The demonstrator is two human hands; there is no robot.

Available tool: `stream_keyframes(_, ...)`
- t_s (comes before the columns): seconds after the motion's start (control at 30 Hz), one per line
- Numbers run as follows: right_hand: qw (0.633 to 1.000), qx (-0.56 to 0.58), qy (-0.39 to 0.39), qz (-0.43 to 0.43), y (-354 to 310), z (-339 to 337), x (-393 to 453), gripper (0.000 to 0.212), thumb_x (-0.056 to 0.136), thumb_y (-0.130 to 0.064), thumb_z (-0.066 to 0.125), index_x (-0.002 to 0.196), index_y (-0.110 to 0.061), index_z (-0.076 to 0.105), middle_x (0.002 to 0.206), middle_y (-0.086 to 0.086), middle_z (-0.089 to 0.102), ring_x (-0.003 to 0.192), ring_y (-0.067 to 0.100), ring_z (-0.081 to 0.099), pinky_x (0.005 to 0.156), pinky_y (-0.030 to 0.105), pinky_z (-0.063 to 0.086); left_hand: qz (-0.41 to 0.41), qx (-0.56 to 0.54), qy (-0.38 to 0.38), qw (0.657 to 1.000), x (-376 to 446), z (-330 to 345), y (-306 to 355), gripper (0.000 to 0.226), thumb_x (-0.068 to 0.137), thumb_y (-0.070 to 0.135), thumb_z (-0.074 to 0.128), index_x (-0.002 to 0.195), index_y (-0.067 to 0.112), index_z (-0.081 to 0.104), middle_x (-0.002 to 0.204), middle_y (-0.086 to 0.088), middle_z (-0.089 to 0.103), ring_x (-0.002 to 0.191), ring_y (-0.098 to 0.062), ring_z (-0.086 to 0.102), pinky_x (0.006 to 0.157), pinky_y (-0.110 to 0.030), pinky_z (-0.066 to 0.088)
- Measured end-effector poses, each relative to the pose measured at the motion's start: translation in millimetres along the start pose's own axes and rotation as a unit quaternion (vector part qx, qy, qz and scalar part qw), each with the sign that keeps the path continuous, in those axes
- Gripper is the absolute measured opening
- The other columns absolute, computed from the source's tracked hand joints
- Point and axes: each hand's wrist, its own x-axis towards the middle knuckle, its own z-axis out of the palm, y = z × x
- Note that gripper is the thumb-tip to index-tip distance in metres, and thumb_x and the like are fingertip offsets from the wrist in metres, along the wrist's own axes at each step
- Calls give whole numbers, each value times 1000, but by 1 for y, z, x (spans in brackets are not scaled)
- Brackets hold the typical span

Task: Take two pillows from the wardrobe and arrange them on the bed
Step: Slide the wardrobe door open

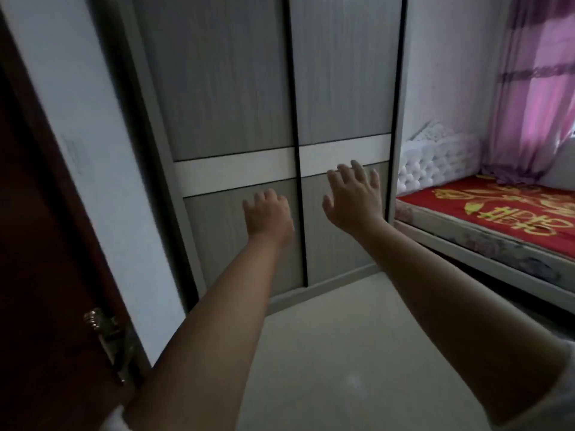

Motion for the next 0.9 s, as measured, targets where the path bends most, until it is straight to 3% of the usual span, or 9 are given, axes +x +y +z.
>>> stream_keyframes(0.1, 999, -25, -23, 23, 23, 48, 12, 42, 90, -26, 48, 127, -6, 43, 139, 16, 43, 137, 32, 25, 112, 55, 19, 34, -6, -40, 999, 26, 48, 33, 31, 89, 12, 47, 119, 4, 51, 127, -17, 50, 116, -33, 45, 95, -42, 40)
stream_keyframes(0.27, 995, -40, -71, 62, 96, 142, 59, 40, 88, -25, 50, 123, -7, 46, 136, 16, 45, 134, 31, 30, 111, 54, 23, 81, -24, -47, 995, 105, 140, 85, 30, 88, 15, 50, 115, 4, 53, 124, -17, 52, 116, -34, 44, 94, -42, 40)
stream_keyframes(0.37, 991, -49, -94, 75, 150, 193, 112, 41, 88, -25, 51, 125, -9, 44, 140, 14, 40, 137, 31, 24, 113, 55, 19, 96, -34, -50, 994, 180, 190, 117, 35, 89, 19, 50, 120, 4, 49, 128, -17, 48, 120, -33, 40, 99, -45, 36)
stream_keyframes(0.47, 990, -62, -93, 88, 203, 234, 173, 42, 89, -25, 50, 126, -9, 42, 141, 13, 38, 138, 30, 22, 115, 54, 19, 115, -31, -42, 992, 263, 234, 143, 35, 91, 22, 48, 121, 5, 48, 128, -15, 47, 118, -32, 41, 95, -42, 38)
stream_keyframes(0.73, 982, -73, -122, 122, 307, 366, 318, 39, 88, -24, 50, 124, -9, 45, 136, 12, 42, 135, 30, 26, 115, 52, 19, 135, -49, -48, 989, 445, 360, 204, 30, 92, 21, 47, 117, 5, 51, 126, -14, 49, 117, -31, 43, 92, -41, 39)
stream_keyframes(0.9, 980, -86, -96, 151, 381, 444, 411, 35, 88, -25, 51, 118, -9, 48, 130, 12, 49, 128, 30, 35, 110, 52, 24, 163, -51, -50, 984, 570, 445, 248, 30, 91, 20, 49, 116, 4, 53, 124, -15, 51, 116, -32, 44, 94, -41, 40)
